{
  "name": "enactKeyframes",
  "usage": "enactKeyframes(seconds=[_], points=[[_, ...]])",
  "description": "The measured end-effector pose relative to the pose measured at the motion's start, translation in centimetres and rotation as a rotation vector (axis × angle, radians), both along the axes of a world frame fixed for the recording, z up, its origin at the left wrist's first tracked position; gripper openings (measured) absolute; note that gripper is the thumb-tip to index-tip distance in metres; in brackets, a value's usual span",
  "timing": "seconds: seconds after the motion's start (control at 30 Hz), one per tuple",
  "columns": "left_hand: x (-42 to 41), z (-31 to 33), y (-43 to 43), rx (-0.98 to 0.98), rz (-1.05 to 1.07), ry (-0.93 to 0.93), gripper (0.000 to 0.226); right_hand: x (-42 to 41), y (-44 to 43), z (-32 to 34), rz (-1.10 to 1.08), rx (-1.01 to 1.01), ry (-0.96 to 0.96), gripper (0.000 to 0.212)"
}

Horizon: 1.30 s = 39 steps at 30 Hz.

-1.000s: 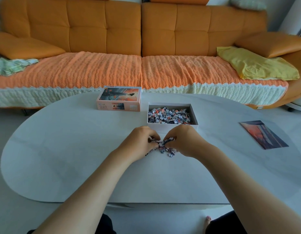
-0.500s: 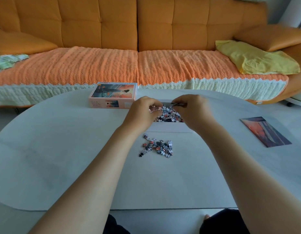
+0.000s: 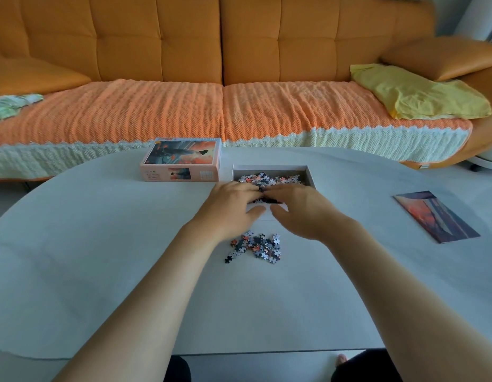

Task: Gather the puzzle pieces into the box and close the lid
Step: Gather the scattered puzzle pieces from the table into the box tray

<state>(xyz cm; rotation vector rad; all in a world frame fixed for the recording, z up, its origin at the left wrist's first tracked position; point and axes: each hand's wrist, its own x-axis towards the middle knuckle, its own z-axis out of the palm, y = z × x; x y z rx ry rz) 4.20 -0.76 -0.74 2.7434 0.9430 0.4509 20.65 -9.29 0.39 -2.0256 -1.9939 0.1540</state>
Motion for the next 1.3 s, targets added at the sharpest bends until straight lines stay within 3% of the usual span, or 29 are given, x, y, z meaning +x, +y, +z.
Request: enactKeyframes(seconds=[0.1, 0.3, 0.43, 0.5, 0.63, 0.7, 0.83, 0.97, 1.03, 1.17, 1.3], points=[[-0.5, 0.0, 0.0, -0.004, 0.034, -0.039, 0.044, 0.0, 0.4, -0.4, -0.056, -0.131, -0.136, 0.052], [-0.5, -0.5, -0.2, -0.004, -0.008, 0.096, 0.060, -0.2, 0.4, -0.5, -0.034, -0.104, -0.096, 0.058], [-1.2, -0.2, -0.2, -0.040, -0.019, -0.029, 0.055, -0.4, 0.4, -0.6, -0.023, -0.180, -0.147, 0.058], [-1.8, -0.1, -0.3, -0.012, -0.009, -0.125, 0.048, -0.4, 0.2, -0.3, -0.026, -0.112, -0.077, 0.052], [-2.9, 0.0, -0.8, 0.128, -0.026, -0.309, 0.023, -1.1, -0.4, 0.9, 0.043, 0.232, 0.030, 0.030], [-3.6, 0.4, -1.6, 0.109, -0.013, -0.342, 0.016, -1.6, -0.9, 1.6, 0.064, 0.282, 0.041, 0.024], [-5.2, 0.5, -3.1, -0.103, 0.015, -0.157, 0.012, -2.3, -2.4, 2.4, 0.097, -0.089, 0.038, 0.021], [-6.1, -1.1, -3.5, -0.219, 0.031, 0.163, 0.063, -2.9, -3.4, 1.2, 0.009, -0.336, -0.049, 0.063], [-6.1, -1.8, -3.7, -0.219, 0.021, 0.127, 0.057, -3.1, -3.3, 0.6, -0.055, -0.375, -0.037, 0.065], [-5.4, -2.0, -4.3, -0.247, -0.027, -0.001, 0.039, -3.5, -3.2, 0.1, -0.096, -0.312, 0.041, 0.044], [-5.8, -1.4, -4.0, -0.308, -0.015, -0.045, 0.039, -3.2, -3.5, 0.6, -0.119, -0.332, 0.066, 0.050]])
